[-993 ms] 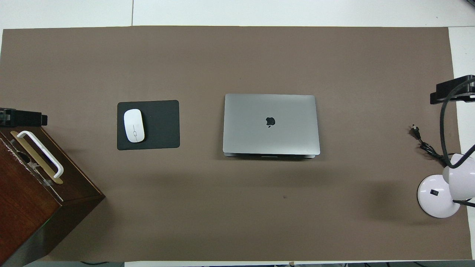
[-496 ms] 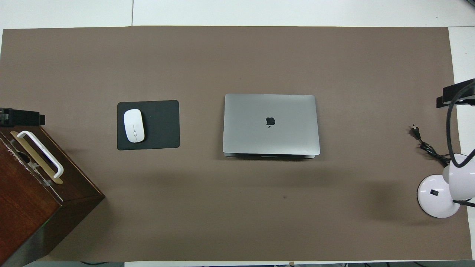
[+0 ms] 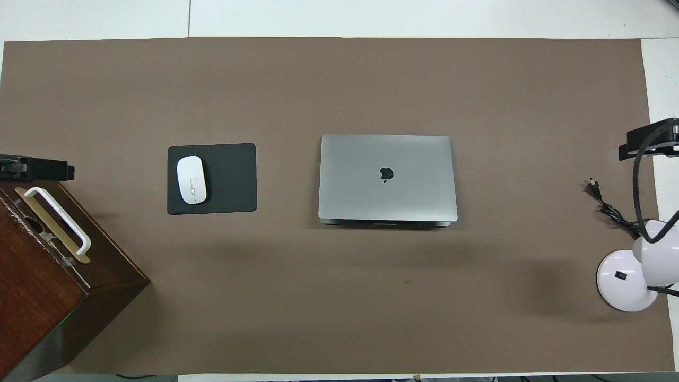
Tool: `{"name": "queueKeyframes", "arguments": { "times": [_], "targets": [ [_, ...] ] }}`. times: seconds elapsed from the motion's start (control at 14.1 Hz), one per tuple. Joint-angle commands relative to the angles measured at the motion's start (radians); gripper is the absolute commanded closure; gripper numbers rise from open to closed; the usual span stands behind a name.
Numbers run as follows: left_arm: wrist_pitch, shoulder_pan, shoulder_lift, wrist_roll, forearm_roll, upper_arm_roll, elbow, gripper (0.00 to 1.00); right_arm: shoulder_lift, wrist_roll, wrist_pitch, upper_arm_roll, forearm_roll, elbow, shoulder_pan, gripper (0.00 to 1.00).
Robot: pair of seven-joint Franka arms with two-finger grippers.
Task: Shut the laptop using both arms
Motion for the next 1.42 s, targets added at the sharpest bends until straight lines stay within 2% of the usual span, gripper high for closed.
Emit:
{"name": "queueKeyframes", "arguments": {
  "times": [0.0, 0.57, 1.35],
  "targets": [
    [0.019, 0.017, -0.010, -0.011, 0.016, -0.011, -0.009, 0.00, -0.017, -0.003, -0.012, -0.010, -0.022, -0.018, 0.011, 0.00],
    [0.003, -0.001, 0.048, -0.011, 0.017, 0.006, 0.031, 0.00, -0.017, -0.002, -0.022, -0.007, -0.022, -0.016, 0.011, 0.00],
    [0.011, 0.013, 0.012, -0.007, 0.017, -0.002, 0.017, 0.00, -0.017, 0.003, -0.025, -0.014, -0.005, -0.016, 0.011, 0.00]
  ]
}}
